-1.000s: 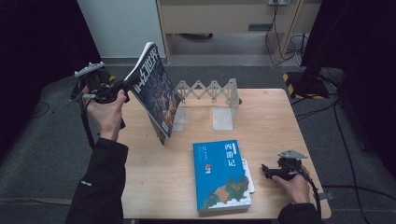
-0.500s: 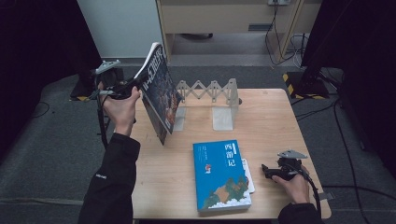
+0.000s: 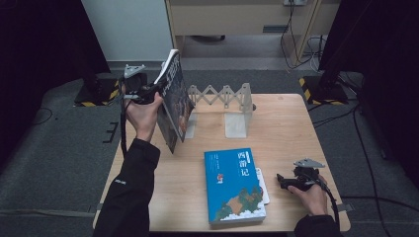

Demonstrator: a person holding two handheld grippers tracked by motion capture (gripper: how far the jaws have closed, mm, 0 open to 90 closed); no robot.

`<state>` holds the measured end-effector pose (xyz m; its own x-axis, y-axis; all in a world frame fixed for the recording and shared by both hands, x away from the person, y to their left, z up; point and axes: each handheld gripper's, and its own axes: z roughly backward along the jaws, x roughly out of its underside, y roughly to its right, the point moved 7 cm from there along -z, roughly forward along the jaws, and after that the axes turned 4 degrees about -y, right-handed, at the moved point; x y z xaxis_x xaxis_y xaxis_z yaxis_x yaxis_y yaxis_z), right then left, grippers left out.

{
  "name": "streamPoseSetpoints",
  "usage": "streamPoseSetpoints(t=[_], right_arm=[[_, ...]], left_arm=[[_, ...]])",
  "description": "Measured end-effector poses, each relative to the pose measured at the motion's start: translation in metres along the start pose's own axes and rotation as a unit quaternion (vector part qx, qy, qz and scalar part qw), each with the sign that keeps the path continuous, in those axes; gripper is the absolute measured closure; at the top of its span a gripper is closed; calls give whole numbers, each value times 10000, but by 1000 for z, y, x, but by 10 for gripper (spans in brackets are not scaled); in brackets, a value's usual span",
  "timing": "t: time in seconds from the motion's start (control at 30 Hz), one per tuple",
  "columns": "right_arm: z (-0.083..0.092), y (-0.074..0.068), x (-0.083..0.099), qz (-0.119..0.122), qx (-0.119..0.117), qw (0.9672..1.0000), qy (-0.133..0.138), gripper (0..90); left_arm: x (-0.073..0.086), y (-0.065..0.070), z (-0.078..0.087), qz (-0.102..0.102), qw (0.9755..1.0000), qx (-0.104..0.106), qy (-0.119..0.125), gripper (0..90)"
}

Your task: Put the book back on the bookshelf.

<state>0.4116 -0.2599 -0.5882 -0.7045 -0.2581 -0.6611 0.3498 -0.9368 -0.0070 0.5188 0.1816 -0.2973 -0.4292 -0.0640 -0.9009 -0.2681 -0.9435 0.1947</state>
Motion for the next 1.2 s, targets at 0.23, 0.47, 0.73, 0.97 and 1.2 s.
streamPoseSetpoints(t=[0.23, 0.47, 0.73, 0.97, 1.2], right_arm=[[0, 0, 0, 0, 1, 10000, -19, 34], [0, 0, 0, 9, -1, 10000, -20, 33], [0, 0, 0, 5, -5, 10000, -22, 32], [0, 0, 0, -8, 3, 10000, -14, 31], [0, 0, 0, 1, 4, 10000, -18, 31]], left_arm=[[5, 1, -9, -111, 9998, -138, -24, 822], [8, 1, -17, -157, 9995, -272, -1, 822], [17, -2, -28, -196, 9990, -408, -50, 822], [23, -3, -33, -357, 9977, -568, -70, 822], [29, -4, -36, -327, 9978, -567, -67, 822]])
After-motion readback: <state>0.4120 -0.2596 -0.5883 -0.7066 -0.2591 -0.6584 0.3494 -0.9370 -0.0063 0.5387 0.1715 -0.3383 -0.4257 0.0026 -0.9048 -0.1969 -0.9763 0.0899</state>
